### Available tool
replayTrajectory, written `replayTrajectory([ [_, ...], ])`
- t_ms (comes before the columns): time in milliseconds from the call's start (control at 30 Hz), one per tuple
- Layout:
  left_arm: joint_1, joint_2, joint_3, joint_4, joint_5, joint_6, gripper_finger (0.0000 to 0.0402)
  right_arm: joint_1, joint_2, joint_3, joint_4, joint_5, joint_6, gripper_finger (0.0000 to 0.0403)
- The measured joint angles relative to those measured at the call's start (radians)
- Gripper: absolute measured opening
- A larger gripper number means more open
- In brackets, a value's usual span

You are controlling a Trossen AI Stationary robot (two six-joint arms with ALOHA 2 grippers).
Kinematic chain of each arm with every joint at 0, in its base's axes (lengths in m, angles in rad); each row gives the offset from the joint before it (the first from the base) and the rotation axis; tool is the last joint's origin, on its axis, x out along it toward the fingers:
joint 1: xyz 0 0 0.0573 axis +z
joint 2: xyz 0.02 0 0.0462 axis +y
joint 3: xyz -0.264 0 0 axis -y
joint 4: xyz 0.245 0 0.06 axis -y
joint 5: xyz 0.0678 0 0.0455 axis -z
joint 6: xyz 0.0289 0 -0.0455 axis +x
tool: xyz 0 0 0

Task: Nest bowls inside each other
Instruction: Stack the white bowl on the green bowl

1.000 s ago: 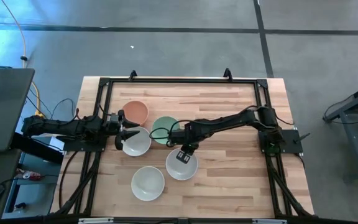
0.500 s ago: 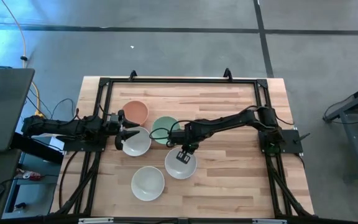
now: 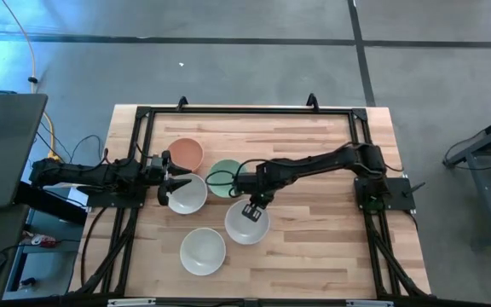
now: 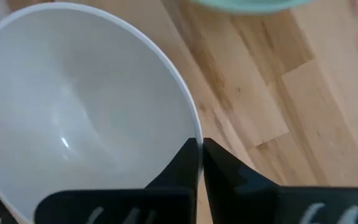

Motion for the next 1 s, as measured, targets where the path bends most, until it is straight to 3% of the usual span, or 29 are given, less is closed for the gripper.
replayTrajectory([
  [467, 0.000, 0.004, 0.000, 0.001, -0.002, 0.000, 0.0156, -0.084, -0.048, 0.077, -0.040, -0.073, 0.017, 0.0000],
  [767, 0.000, 0.004, 0.000, 0.000, -0.002, 0.025, 0.0156, -0.178, -0.049, 0.209, -0.123, -0.033, -0.008, 0.0000],
  [1000, 0.000, 0.004, 0.010, -0.011, -0.042, 0.088, 0.0156, -0.267, -0.049, 0.227, -0.114, -0.019, -0.008, 0.0000],
])
